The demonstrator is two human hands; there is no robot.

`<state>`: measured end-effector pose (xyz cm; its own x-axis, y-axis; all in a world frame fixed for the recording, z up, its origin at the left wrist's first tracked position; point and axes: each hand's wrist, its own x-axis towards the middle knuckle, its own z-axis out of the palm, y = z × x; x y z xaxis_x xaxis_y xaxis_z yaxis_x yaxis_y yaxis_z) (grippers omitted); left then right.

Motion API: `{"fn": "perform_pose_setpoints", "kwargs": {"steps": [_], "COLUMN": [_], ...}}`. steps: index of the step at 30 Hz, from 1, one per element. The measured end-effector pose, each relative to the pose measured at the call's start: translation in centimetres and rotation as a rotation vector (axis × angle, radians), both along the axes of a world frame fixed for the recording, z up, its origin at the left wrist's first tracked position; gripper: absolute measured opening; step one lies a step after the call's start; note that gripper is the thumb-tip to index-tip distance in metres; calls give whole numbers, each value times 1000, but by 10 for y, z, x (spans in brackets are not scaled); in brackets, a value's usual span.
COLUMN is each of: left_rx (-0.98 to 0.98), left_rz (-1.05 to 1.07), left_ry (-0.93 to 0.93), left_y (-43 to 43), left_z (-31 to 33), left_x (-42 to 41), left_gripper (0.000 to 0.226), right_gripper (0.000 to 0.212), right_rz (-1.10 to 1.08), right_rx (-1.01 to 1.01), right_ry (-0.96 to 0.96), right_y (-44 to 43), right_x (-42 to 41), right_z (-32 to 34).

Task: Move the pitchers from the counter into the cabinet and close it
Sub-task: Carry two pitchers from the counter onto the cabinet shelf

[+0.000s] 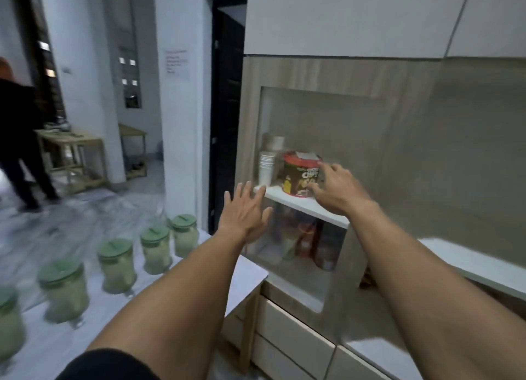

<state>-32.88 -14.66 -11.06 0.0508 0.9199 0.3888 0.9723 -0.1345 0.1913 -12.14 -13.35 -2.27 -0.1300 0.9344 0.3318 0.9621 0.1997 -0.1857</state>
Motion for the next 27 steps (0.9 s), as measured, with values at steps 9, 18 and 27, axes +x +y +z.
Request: {"fn": "perform_pose_setpoints", "kwargs": {"steps": [9, 18, 27], "left_rx": [-86, -142, -54], "left_rz": [318, 651, 983], "left_ry": [-185, -580, -1112], "left_y": [36, 92, 173], "left_z": [-71, -159, -267], "left_x": [-147, -210, -230], "left_gripper": [60, 55, 65], "right_gripper": [69, 68, 67], "right_rz": [314, 508, 522], "right_rx": [-151, -333, -606], "right_ry": [11, 54, 157], "right_y": [105, 214, 322], "right_x": [-165, -269, -330], "right_z": [-76, -172, -301]}}
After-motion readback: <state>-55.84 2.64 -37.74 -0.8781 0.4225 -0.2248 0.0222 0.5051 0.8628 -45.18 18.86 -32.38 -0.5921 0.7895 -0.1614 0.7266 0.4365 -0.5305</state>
